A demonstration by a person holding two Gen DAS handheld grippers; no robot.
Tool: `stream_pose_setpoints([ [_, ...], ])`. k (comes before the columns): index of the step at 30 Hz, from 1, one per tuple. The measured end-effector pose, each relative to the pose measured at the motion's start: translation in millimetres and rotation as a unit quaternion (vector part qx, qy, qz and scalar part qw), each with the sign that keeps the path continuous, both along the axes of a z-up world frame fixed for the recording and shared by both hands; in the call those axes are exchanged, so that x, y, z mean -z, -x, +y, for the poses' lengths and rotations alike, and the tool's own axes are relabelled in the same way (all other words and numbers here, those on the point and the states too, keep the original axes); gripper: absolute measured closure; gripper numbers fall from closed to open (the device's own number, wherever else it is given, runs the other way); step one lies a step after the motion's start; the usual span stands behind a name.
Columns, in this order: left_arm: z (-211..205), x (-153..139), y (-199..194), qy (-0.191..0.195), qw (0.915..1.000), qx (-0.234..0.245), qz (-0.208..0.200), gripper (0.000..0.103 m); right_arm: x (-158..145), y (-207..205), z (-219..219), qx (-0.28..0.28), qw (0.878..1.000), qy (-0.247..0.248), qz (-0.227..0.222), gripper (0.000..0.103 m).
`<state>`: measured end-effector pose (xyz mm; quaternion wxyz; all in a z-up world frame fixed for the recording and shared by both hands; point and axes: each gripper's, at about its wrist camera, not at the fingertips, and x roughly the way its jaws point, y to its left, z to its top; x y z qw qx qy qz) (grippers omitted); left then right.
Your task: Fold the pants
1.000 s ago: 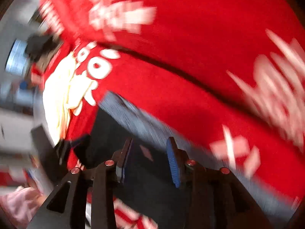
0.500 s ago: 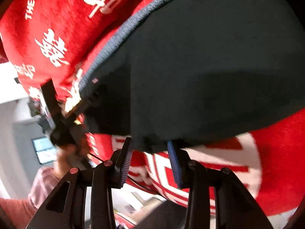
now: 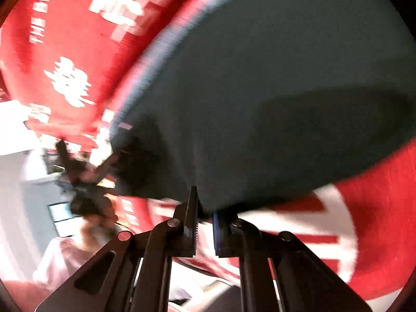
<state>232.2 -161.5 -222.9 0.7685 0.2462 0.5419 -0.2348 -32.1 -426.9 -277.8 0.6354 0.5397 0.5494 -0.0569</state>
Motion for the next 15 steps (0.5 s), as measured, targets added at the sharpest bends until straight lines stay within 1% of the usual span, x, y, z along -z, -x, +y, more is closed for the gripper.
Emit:
stream_pose_setpoints([
  [2, 0.1, -2.0, 0.4, -0.005, 1.0000, -0.002, 0.001, 0.007, -0.9, 6.0, 0.7, 0.002, 1.000, -0.008, -0.002, 0.098],
  [3, -2.0, -5.1, 3.1, -0.019, 0.9998, -0.005, 0.004, 0.007, -5.8, 5.8, 1.8, -0.014, 1.000, 0.001, 0.002, 0.097],
  [5, -7.1, -11.9, 10.2, -0.029, 0.9995, -0.001, 0.011, 0.007, -15.7, 5.7, 4.2, -0.055, 0.998, 0.017, 0.023, 0.089],
  [6, -9.0, -15.3, 14.5, -0.025, 0.9996, 0.004, 0.014, 0.007, -24.3, 9.1, 2.0, -0.073, 0.997, 0.027, 0.029, 0.083],
  [7, -16.9, -25.3, 27.3, -0.009, 0.9997, 0.019, 0.013, 0.007, -32.9, 12.3, -2.0, -0.082, 0.996, 0.036, 0.025, 0.075],
  [8, -22.8, -30.5, 33.3, -0.001, 0.9995, 0.029, 0.012, 0.007, -42.7, 12.2, -8.0, -0.085, 0.995, 0.049, 0.019, 0.056],
  [9, -31.2, -35.9, 41.0, 0.007, 0.9991, 0.040, 0.010, 0.007, -54.2, 12.1, -18.5, -0.080, 0.994, 0.071, 0.010, 0.048],
  [11, -53.5, -39.6, 52.4, 0.028, 0.9980, 0.055, 0.016, 0.007, -66.1, 9.7, -38.8, -0.065, 0.992, 0.105, -0.006, 0.048],
  [12, -64.2, -37.3, 55.4, 0.035, 0.9975, 0.057, 0.023, 0.007, -69.2, 6.1, -49.9, -0.063, 0.990, 0.125, -0.012, 0.050],
  [13, -79.3, -30.0, 60.0, 0.038, 0.9969, 0.059, 0.034, 0.007, -69.3, 1.7, -58.7, -0.065, 0.987, 0.148, -0.009, 0.052],
  [14, -86.7, -23.8, 63.4, 0.036, 0.9966, 0.062, 0.041, 0.007, -63.8, -6.8, -67.2, -0.072, 0.983, 0.167, -0.001, 0.059],
  [15, -97.9, -10.8, 74.2, 0.024, 0.9960, 0.072, 0.047, 0.007, -54.9, -14.6, -74.3, -0.080, 0.982, 0.171, 0.005, 0.068],
])
